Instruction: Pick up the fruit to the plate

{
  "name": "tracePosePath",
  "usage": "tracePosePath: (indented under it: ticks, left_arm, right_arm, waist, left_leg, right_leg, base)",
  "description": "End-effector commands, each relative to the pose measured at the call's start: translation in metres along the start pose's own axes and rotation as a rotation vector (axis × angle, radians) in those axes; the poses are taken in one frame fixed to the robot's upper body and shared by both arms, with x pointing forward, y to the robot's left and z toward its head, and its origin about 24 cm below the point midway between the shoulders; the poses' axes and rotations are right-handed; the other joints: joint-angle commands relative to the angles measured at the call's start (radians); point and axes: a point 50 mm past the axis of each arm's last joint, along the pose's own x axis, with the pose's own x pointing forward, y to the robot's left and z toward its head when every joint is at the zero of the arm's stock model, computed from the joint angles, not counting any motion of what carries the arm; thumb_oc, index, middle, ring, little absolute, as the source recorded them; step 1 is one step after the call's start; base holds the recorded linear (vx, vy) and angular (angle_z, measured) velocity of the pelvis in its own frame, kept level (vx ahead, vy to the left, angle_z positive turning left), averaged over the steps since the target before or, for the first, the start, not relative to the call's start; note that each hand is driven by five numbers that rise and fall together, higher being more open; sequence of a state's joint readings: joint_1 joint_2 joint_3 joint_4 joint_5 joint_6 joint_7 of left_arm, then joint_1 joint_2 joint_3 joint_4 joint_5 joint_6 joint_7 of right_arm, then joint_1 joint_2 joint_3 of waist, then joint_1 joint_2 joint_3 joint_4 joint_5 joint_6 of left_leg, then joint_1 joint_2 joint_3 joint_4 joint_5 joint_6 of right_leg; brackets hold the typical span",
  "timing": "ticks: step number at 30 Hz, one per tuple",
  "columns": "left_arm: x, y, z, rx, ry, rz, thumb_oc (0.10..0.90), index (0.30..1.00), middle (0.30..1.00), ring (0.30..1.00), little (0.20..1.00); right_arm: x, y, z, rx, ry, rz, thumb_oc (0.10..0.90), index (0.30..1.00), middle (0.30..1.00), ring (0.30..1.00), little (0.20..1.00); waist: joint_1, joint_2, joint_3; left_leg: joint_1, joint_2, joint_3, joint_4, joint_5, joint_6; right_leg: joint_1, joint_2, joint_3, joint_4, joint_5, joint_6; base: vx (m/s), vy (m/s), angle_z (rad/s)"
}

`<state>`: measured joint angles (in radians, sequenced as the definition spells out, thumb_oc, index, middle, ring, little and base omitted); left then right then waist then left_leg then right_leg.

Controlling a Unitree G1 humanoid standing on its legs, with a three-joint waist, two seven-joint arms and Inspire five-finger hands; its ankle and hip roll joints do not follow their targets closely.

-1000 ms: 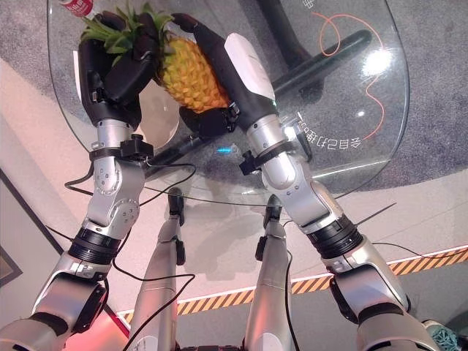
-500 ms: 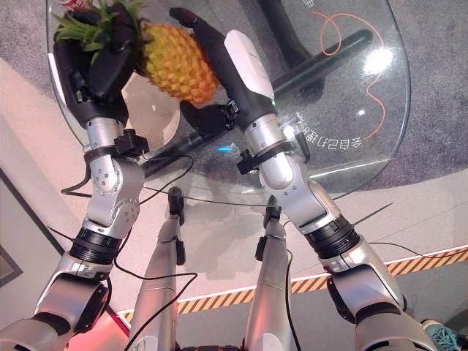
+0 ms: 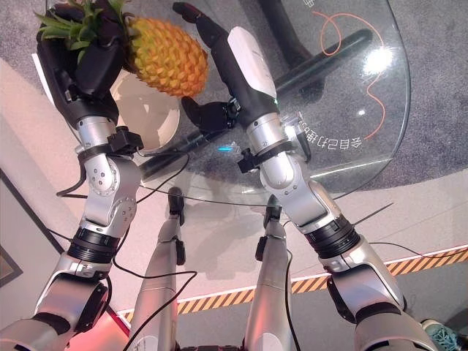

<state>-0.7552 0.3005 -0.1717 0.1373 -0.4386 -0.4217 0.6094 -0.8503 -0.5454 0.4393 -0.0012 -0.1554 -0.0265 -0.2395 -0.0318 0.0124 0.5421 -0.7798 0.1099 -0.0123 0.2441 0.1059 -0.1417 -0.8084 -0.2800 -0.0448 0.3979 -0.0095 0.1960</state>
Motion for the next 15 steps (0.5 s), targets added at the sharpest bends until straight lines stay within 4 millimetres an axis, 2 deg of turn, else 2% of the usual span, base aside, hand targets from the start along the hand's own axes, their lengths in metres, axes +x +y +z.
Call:
tracePosePath:
  ticks: [1,10,15]
  left_arm:
    - [0.021,-0.037,0.074,-0.129,-0.427,-0.115,0.1,0.3,0.3,0.3,0.2]
    - [0.023,-0.025,0.075,-0.084,-0.477,-0.041,0.1,0.3,0.3,0.3,0.2]
    - [0.025,-0.017,0.078,-0.063,-0.523,0.004,0.1,0.3,0.3,0.3,0.2]
  right_arm:
    - [0.014,-0.036,0.047,0.015,-0.267,-0.201,0.8,0.9,0.9,0.9,0.9]
    - [0.004,-0.048,0.027,0.035,-0.188,-0.323,0.8,0.9,0.9,0.9,0.9]
    - [-0.005,-0.059,0.007,0.037,-0.095,-0.461,0.8,0.9,0.9,0.9,0.9]
  waist:
    - [0.024,-0.025,-0.022]
    - [0.016,-0.027,-0.022]
    - [0.008,-0.03,-0.022]
  left_leg:
    - [0.033,-0.022,0.005,0.023,-0.053,0.056]
    - [0.037,-0.018,0.009,0.019,-0.055,0.054]
    - [0.031,-0.015,0.013,0.017,-0.048,0.053]
  right_leg:
    - [0.063,0.033,-0.055,-0.142,0.096,-0.056]
    - [0.064,0.036,-0.052,-0.142,0.094,-0.056]
    - [0.056,0.037,-0.049,-0.143,0.101,-0.057]
  base:
    - [0.0,0.0,0.0]
    - [0.0,0.0,0.0]
    - [0.0,0.0,0.0]
